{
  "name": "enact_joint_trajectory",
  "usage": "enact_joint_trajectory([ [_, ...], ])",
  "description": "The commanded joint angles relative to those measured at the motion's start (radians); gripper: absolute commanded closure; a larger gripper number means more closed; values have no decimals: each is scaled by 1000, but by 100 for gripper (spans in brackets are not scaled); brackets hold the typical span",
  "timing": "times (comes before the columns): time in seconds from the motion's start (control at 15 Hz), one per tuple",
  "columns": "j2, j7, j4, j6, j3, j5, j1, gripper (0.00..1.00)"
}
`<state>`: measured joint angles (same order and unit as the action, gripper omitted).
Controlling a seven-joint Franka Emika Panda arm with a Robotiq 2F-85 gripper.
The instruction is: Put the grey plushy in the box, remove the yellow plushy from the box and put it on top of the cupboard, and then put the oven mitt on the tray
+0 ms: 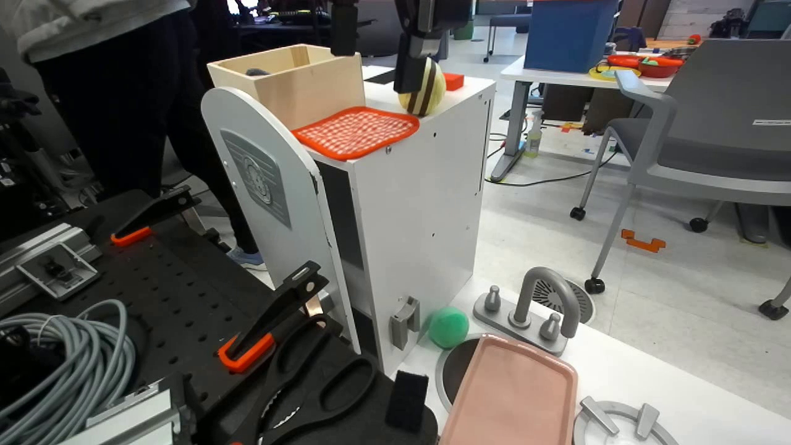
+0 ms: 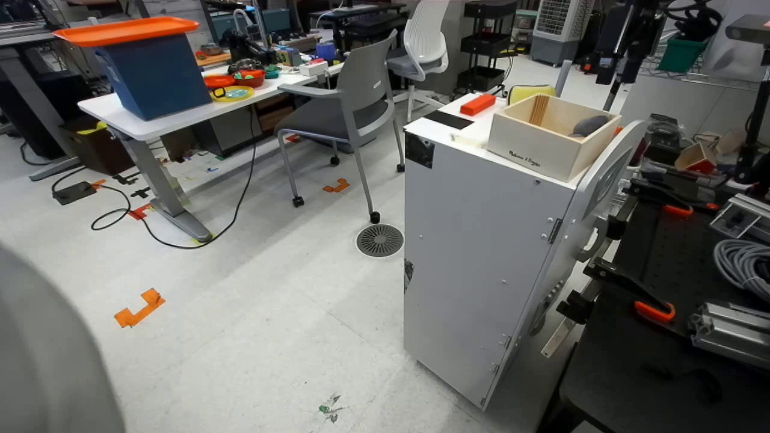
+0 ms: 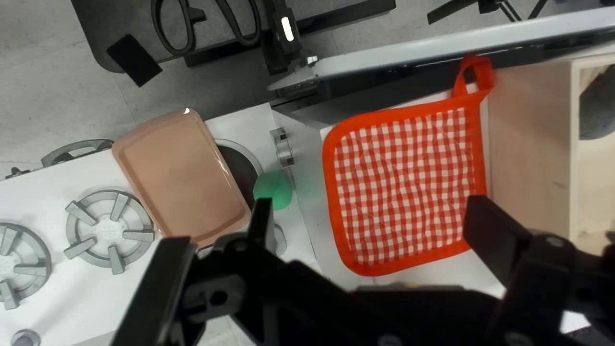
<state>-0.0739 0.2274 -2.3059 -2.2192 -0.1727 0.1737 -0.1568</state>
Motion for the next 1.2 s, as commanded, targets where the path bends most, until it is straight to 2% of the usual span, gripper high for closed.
enact_joint_trajectory([
  [0.0,-30,-2,34,24,6,-33,-8,0],
  [0.93,-83,-1,59,60,8,-67,-11,0],
  [1.13,-66,25,63,72,13,-39,-16,0],
])
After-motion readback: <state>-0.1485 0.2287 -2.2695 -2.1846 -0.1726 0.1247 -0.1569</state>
